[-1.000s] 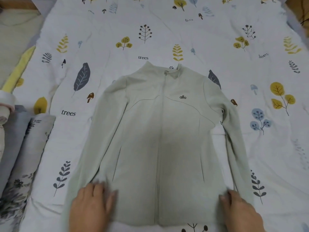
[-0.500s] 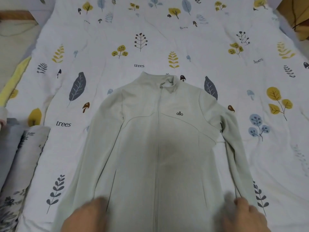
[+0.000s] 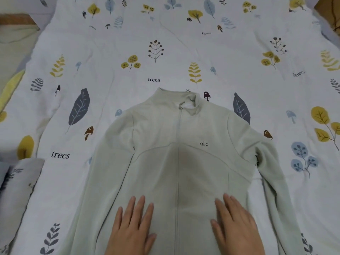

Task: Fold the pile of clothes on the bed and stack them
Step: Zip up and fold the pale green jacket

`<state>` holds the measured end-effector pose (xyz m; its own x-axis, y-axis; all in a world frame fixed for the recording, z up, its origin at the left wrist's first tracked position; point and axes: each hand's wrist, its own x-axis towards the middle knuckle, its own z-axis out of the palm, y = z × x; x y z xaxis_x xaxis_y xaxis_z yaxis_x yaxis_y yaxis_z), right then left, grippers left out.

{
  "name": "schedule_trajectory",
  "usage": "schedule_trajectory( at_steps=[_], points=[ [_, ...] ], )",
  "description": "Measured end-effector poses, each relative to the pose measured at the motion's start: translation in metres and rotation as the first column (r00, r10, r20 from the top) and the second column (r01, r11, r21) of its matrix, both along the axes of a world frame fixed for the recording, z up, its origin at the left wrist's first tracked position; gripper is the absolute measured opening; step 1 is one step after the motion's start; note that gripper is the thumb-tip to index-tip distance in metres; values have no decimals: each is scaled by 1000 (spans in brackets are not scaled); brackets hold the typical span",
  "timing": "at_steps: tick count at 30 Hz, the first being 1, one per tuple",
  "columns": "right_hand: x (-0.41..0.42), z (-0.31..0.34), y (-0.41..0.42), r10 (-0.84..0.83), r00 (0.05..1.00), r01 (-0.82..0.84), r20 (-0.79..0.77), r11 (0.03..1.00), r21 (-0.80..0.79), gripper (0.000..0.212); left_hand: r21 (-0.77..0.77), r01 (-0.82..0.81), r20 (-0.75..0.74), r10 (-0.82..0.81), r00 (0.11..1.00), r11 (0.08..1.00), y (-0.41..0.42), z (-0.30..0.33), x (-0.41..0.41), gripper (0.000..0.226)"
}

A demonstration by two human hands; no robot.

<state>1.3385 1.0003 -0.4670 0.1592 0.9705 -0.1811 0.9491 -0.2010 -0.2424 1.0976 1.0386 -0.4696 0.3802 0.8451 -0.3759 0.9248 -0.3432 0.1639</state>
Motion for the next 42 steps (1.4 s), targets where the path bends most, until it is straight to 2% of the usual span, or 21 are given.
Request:
schedule_trajectory(
  at_steps=[2,5,7,9,12,14,18,21,23,25,27,29,31,33,34,36,38,40,42],
  points=[
    [2,5,20,-62,995,74,-82,987,146,47,116,-18,84,8,996,993,16,4,6,48],
    [3,22,78,-124,951,153,-281,985,83,19,186,-5,136,-21,990,983,51,8,29,49],
    [-1,27,128,-172,901,208,-399,977,50,17,209,13,131,-41,991,978,82,11,49,48],
    [-7,28,181,-182,871,247,-456,965,87,18,203,9,116,-33,993,979,112,6,65,64],
    [-18,26,251,-227,835,286,-502,957,44,21,111,-5,52,-1,999,994,146,-1,76,72],
    [-22,19,288,-239,837,278,-492,960,6,28,74,-11,-1,11,1000,997,155,-24,71,66],
    [-29,-2,337,-326,883,315,-338,945,-89,27,22,18,-42,-17,999,1000,154,-42,65,63],
    [-24,-20,349,-403,874,386,-272,915,-115,28,99,22,-1,-22,1000,995,155,-32,67,59],
    [-20,-27,349,-434,850,410,-299,901,-144,23,106,40,5,-40,999,994,156,-31,67,59],
    [-18,-30,345,-416,834,392,-363,909,-141,9,131,48,3,-48,999,990,155,-35,65,60],
    [-19,-29,333,-350,811,380,-469,924,-31,20,140,50,-13,-48,999,989,153,-38,64,59],
    [-21,-23,312,-216,828,302,-517,949,87,13,200,64,-8,-63,998,978,152,-40,64,54],
    [-21,-19,289,-3,939,42,-344,993,108,9,208,51,24,-58,998,977,153,-36,66,62],
    [-17,-19,270,195,969,-190,-151,981,45,20,240,3,119,-32,992,971,158,-28,66,50],
    [-12,-19,264,234,967,-226,-102,970,86,24,239,-54,199,6,980,969,161,-22,65,42],
    [0,-12,261,205,973,-174,-105,953,247,31,230,-205,371,110,922,951,176,-10,62,40],
    [19,-8,271,118,986,-70,-120,935,348,42,249,-301,450,165,878,920,201,1,61,33],
    [39,-5,292,39,987,10,-154,952,307,50,250,-340,456,199,867,907,234,8,66,29],
    [52,-2,313,5,964,49,-264,979,196,53,248,-339,401,222,889,908,269,9,74,41]
  ],
)
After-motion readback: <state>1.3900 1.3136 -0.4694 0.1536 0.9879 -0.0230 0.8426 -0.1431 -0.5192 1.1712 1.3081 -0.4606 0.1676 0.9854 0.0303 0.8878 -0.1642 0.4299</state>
